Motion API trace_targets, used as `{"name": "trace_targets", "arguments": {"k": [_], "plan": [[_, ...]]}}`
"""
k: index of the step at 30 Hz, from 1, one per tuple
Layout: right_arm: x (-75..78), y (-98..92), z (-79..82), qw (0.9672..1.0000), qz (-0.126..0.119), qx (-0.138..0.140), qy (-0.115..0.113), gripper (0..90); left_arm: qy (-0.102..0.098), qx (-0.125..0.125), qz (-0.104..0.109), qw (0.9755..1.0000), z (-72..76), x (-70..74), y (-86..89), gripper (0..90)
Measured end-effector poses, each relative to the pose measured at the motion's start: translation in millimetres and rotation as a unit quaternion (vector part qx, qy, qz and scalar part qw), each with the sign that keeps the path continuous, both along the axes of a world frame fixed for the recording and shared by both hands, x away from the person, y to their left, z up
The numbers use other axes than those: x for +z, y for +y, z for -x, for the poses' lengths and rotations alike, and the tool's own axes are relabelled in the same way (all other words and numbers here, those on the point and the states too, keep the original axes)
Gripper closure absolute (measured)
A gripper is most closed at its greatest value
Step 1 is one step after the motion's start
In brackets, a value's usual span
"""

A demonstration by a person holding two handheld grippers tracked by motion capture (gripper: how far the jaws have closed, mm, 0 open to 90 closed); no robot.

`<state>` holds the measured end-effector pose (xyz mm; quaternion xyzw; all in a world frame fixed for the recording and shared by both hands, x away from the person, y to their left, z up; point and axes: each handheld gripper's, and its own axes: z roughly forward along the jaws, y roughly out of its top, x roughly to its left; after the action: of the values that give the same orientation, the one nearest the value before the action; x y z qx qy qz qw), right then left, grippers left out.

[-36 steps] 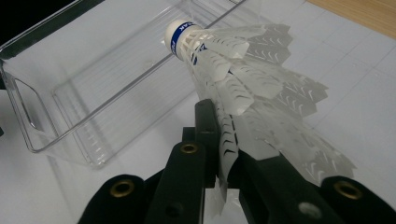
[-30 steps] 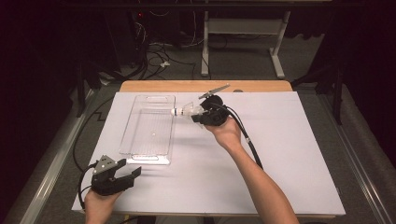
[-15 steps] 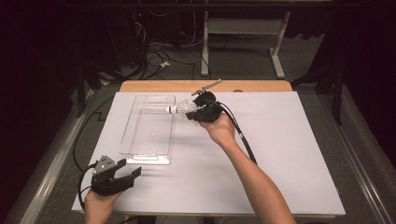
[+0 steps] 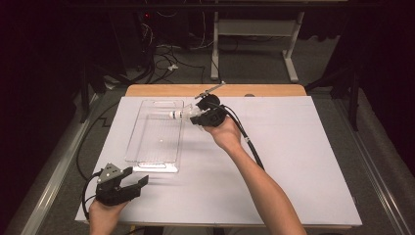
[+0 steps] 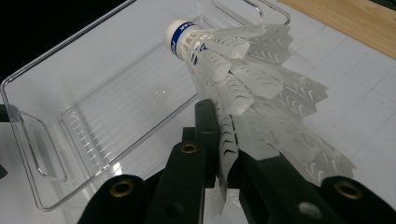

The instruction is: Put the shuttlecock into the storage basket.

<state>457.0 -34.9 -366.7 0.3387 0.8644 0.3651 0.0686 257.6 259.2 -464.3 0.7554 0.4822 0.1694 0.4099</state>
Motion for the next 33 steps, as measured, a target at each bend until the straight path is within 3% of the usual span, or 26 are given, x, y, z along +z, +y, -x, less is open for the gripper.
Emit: {"name": "trace_targets", "arguments": {"k": [33], "plan": [[4.4,45.0,-7.5,0.9997,0.014,0.021,0.004,89.2,0.0,-0.004,0.003,1.0,0.6,0.0,-1.3,31.4]]}}
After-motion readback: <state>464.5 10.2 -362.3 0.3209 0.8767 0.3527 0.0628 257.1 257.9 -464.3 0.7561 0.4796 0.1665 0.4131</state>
